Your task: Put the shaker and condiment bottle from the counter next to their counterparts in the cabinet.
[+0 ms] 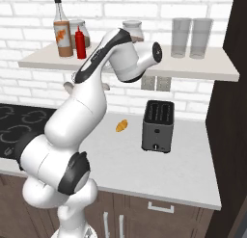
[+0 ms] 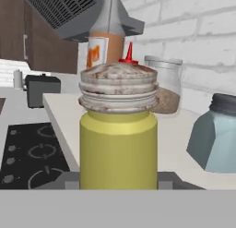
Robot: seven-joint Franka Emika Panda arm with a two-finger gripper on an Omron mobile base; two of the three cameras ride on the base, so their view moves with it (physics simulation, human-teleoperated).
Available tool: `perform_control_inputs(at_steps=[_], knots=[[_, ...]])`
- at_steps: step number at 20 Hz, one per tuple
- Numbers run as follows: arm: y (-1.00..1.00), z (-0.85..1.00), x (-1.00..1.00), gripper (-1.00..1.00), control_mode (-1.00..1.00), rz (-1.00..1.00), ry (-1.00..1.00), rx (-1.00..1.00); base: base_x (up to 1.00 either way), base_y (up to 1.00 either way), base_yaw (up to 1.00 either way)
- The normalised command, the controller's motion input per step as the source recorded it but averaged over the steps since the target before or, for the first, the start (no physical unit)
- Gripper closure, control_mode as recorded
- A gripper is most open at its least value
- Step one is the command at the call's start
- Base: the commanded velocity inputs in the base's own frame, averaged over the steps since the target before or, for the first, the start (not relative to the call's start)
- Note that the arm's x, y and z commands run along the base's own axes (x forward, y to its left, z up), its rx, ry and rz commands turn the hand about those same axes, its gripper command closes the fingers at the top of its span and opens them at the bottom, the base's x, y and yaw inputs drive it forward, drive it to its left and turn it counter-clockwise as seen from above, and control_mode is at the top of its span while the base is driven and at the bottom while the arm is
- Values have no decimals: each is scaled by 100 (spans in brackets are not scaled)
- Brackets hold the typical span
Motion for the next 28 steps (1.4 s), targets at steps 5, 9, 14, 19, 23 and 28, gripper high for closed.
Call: perform_control_inputs(at_steps=[5,9,14,19,23,28], knots=[[0,0,13,100,-100,0,7,0,0,0,0],[0,0,11,100,-100,0,5,0,0,0,0],[0,0,12,100,-100,0,5,0,0,0,0],[0,0,11,100,-100,0,3,0,0,0,0],[0,0,11,100,-100,0,3,0,0,0,0],[0,-1,4,100,-100,0,2,0,0,0,0]])
